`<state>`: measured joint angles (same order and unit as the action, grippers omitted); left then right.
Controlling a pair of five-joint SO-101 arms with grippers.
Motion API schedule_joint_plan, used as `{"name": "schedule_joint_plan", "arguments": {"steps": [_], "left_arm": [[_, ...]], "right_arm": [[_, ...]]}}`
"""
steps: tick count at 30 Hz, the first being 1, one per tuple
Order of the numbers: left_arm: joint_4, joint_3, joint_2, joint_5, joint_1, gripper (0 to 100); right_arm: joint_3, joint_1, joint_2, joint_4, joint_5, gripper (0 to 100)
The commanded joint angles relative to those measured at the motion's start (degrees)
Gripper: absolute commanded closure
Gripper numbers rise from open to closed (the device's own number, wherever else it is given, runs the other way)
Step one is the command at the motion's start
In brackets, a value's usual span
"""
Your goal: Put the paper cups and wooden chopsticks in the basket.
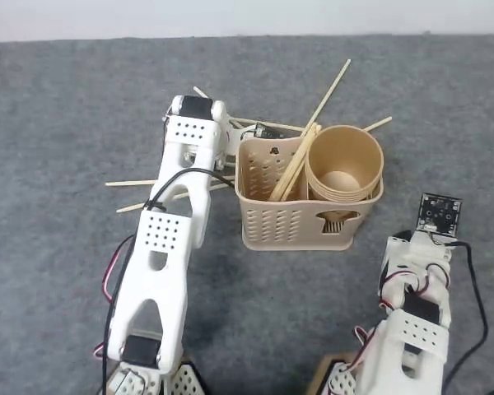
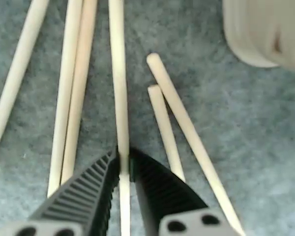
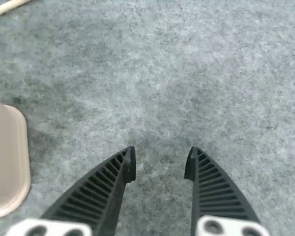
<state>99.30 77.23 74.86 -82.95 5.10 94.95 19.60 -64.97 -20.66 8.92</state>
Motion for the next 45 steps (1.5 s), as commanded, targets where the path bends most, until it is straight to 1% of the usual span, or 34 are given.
{"name": "schedule_joint_plan", "arguments": {"steps": [1,6,9,13,16,18,21,25,29,33,35,37,39,41,45], "left_arm": [[1.3,2.3,-4.6,5.1,-0.8,99],[1.3,2.5,-15.1,13.5,-2.1,99],[1.3,2.6,-22.8,20.5,-2.5,99],[1.3,2.5,-35.5,35.1,-1.4,99],[1.3,2.3,-45.7,48.9,0.0,99],[1.3,2.3,-51.1,57.0,1.8,99],[1.2,2.3,-56.0,67.4,6.6,99],[1.3,2.3,-60.1,77.5,16.0,99],[1.4,-0.1,-64.6,87.7,23.3,99],[1.4,-9.5,-72.2,93.2,28.9,99],[1.3,-15.4,-76.8,93.9,31.6,99],[1.1,-21.8,-80.4,93.8,32.7,99],[-0.5,-28.7,-82.7,93.1,32.5,99],[-3.2,-35.3,-84.6,91.3,30.4,99],[-15.8,-48.7,-88.4,90.2,26.9,99]], "right_arm": [[1.0,-0.4,-0.7,0.5,0.9,82.1],[1.0,-0.4,-0.7,0.5,0.9,82.1],[1.0,-0.4,-0.7,0.5,0.9,82.1],[1.0,-0.4,-0.7,0.4,0.9,82.1],[1.0,-0.4,-0.7,0.4,0.9,82.1],[1.1,-0.4,-0.7,0.4,0.9,82.1],[1.1,-0.4,-0.7,0.4,0.9,82.1],[1.1,-0.4,-0.7,0.4,0.9,82.1],[1.1,-0.4,-0.7,0.4,0.9,82.1],[1.2,-0.4,-0.7,0.4,0.9,82.1],[1.2,-0.4,-0.7,0.4,0.9,82.1],[1.2,-0.4,-0.7,0.3,0.9,82.1],[1.2,-0.3,-0.7,0.2,0.9,82.1],[1.2,-0.3,-0.7,0.2,0.9,82.1],[1.2,-0.3,-0.7,0.1,0.9,82.1]]}}
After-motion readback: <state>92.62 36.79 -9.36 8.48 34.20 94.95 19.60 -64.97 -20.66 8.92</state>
